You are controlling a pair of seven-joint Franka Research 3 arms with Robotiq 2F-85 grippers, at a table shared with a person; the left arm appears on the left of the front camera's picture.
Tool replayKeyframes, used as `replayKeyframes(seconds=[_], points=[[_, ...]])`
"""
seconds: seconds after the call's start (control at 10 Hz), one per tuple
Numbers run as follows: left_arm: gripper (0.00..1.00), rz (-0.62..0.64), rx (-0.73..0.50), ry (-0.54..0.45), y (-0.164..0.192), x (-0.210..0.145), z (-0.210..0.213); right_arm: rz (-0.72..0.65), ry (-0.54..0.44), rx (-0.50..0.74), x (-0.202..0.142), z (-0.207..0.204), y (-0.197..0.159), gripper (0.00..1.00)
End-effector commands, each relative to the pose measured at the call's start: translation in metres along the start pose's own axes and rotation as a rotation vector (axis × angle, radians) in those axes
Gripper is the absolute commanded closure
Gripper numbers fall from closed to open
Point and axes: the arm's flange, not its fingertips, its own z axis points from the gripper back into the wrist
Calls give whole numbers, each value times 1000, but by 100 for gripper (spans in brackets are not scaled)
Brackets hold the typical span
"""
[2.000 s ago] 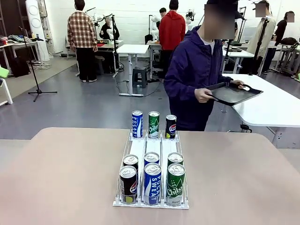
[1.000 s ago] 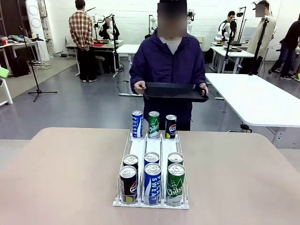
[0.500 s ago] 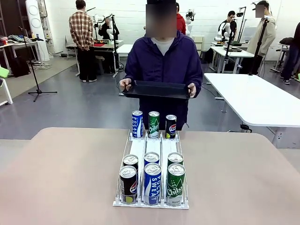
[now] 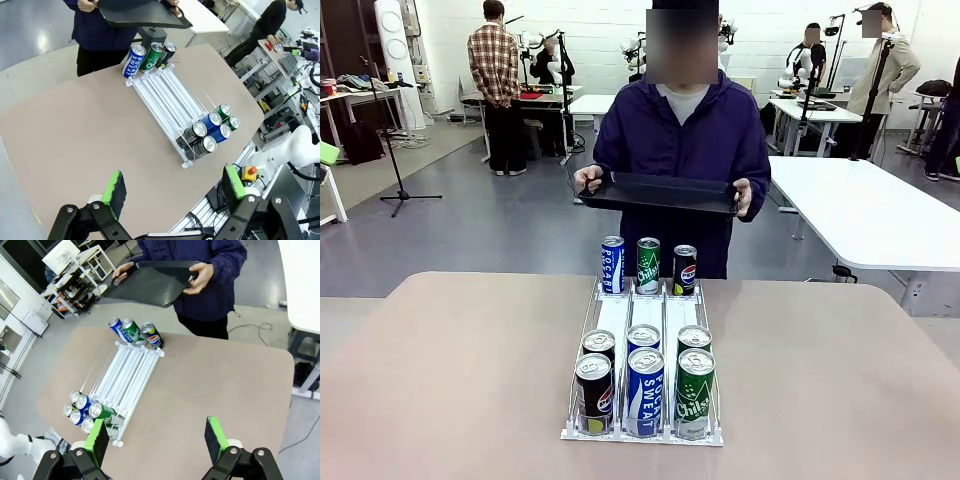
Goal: Retrieve and hand over the desired beverage to the person.
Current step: Pick up a can of the same type that the person held from the Automatic Can Dispenser.
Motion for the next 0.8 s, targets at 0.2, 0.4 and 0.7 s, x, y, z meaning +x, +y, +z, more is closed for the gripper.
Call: replayKeyframes(seconds=[0.2,0.4,0.7], points=[[0,-23,-12,-6,2,0,1,5,-12,29,1,0,0,0],[0,-23,-12,-6,2,0,1,5,-12,29,1,0,0,0],[0,-23,-12,-6,2,0,1,5,-12,29,1,0,0,0]])
